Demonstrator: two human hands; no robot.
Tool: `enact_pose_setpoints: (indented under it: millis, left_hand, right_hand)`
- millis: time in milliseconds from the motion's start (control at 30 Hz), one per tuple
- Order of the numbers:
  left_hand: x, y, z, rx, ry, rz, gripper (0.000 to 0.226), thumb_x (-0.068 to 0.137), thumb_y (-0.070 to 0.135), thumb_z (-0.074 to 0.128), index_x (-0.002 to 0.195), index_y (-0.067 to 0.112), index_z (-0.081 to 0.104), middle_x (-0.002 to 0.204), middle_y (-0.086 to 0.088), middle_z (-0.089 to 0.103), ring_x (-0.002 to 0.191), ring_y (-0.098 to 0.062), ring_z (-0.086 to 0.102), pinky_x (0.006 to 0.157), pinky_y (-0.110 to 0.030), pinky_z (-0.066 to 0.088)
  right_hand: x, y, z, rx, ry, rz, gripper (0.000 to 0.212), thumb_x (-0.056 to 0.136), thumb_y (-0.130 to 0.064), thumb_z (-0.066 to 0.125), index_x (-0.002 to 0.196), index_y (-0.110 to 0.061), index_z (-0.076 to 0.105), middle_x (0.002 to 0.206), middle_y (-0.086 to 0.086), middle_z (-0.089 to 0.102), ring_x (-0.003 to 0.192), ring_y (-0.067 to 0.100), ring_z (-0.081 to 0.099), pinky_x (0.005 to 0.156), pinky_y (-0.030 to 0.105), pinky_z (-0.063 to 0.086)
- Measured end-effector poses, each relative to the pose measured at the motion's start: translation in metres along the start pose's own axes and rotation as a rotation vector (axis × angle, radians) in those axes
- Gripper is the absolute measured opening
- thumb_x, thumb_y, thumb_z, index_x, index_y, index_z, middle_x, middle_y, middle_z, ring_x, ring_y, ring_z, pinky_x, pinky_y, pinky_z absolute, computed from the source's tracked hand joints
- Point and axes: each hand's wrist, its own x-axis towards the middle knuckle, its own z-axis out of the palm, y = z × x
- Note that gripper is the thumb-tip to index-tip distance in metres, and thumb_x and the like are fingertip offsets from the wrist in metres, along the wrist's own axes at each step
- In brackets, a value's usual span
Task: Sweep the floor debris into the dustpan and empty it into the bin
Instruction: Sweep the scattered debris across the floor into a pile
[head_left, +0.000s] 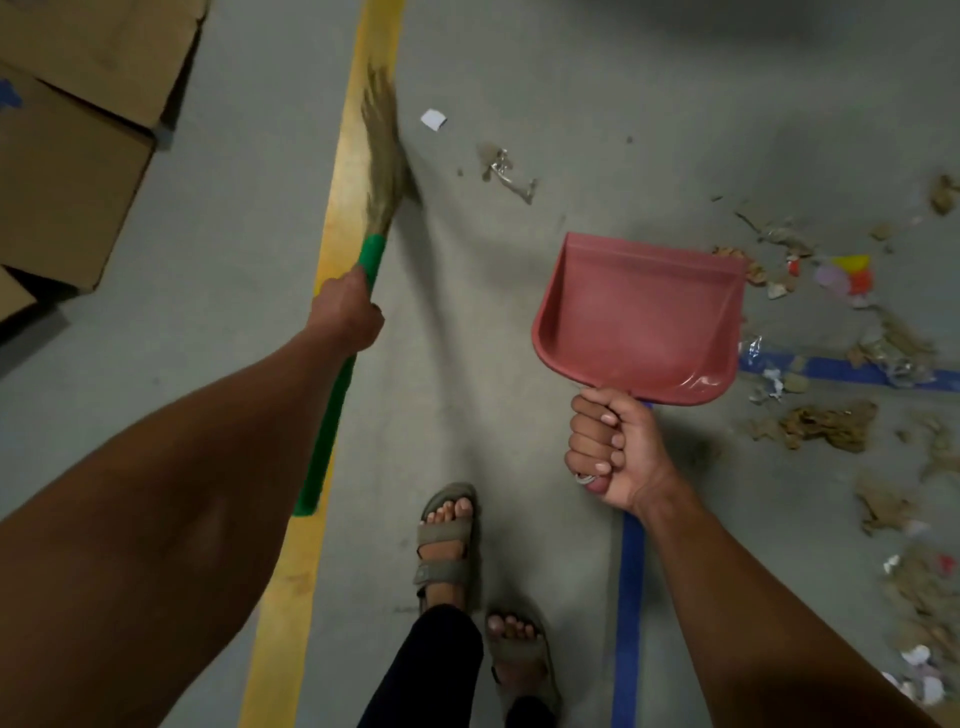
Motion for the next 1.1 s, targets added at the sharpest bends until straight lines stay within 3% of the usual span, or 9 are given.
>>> enact_pose_setpoints:
  millis: [100,300,400,533,700,800,900,1000,1100]
  left_hand:
    - [0.014,-0.002,0.010,0.090,-0.106,0.164,0.046,0.093,0.012,0.056,0.138,0.011,0.047,0.119,-0.027,0.061,0.101,-0.046,0.061,0.072,-0.040,0.046]
    - [0.018,-0.014,0.021,0.108,-0.246,0.588,0.070,0.093,0.006,0.057,0.159,0.019,0.035,0.153,-0.014,0.050,0.125,-0.041,0.059,0.100,-0.041,0.050]
    - [0.025,-0.019,0.016,0.135,-0.234,0.697,0.074,0.094,0.011,0.056,0.161,0.025,0.028,0.158,-0.007,0.046,0.120,-0.040,0.062,0.096,-0.044,0.055]
    - [0.031,-0.018,0.000,0.084,-0.079,0.703,0.072,0.095,0.011,0.057,0.159,0.025,0.028,0.157,-0.009,0.047,0.107,-0.044,0.066,0.083,-0.047,0.058]
    - [0.053,-0.008,-0.010,0.014,0.076,0.449,0.070,0.097,0.011,0.056,0.159,0.015,0.024,0.153,-0.022,0.045,0.110,-0.051,0.061,0.086,-0.054,0.053]
    - [0.068,0.014,-0.012,0.008,0.080,0.239,0.059,0.097,0.009,0.051,0.152,0.005,0.031,0.141,-0.029,0.051,0.112,-0.051,0.057,0.089,-0.053,0.049]
    - [0.084,0.035,-0.018,0.069,-0.033,0.085,0.045,0.093,0.009,0.052,0.137,0.003,0.044,0.124,-0.028,0.056,0.107,-0.049,0.059,0.083,-0.048,0.051]
    - [0.087,0.048,-0.016,0.200,-0.137,0.216,0.047,0.091,0.009,0.052,0.137,0.007,0.046,0.121,-0.028,0.057,0.105,-0.047,0.060,0.076,-0.041,0.049]
    - [0.078,0.055,-0.004,0.207,-0.190,0.448,0.055,0.089,0.007,0.052,0.144,0.015,0.043,0.130,-0.025,0.059,0.111,-0.047,0.060,0.084,-0.042,0.051]
  right_hand:
    - [0.018,-0.006,0.002,0.035,-0.015,-0.011,0.041,0.097,-0.022,0.044,0.057,-0.024,0.033,0.038,-0.009,0.022,0.030,0.008,0.011,0.037,0.021,0.012]
    - [0.036,-0.010,0.011,0.118,-0.037,-0.019,0.040,0.098,-0.022,0.044,0.059,-0.023,0.035,0.039,-0.009,0.024,0.031,0.008,0.012,0.038,0.022,0.012]
    - [0.037,-0.013,0.017,0.133,-0.011,-0.039,0.040,0.097,-0.022,0.046,0.058,-0.023,0.036,0.039,-0.009,0.023,0.031,0.008,0.011,0.037,0.021,0.012]
    - [0.037,-0.019,0.024,0.147,-0.054,-0.065,0.040,0.087,-0.020,0.066,0.059,-0.023,0.037,0.040,-0.009,0.022,0.030,0.008,0.014,0.036,0.021,0.015]
    - [0.040,-0.023,0.024,0.163,-0.026,-0.069,0.040,0.098,-0.022,0.045,0.058,-0.023,0.036,0.039,-0.009,0.024,0.031,0.008,0.012,0.036,0.021,0.014]
    - [0.042,-0.022,0.020,0.163,-0.030,-0.063,0.042,0.099,-0.022,0.041,0.058,-0.023,0.037,0.038,-0.009,0.026,0.031,0.008,0.013,0.036,0.020,0.015]
    - [0.043,-0.020,0.014,0.162,-0.025,-0.062,0.041,0.099,-0.022,0.041,0.058,-0.023,0.036,0.038,-0.009,0.025,0.031,0.008,0.013,0.037,0.021,0.014]
    - [0.042,-0.015,0.007,0.173,-0.024,-0.066,0.040,0.098,-0.022,0.044,0.059,-0.023,0.035,0.038,-0.009,0.025,0.030,0.008,0.015,0.037,0.021,0.014]
    - [0.038,-0.011,0.002,0.207,-0.021,-0.080,0.040,0.098,-0.022,0.044,0.059,-0.023,0.036,0.038,-0.009,0.026,0.030,0.008,0.014,0.037,0.021,0.014]
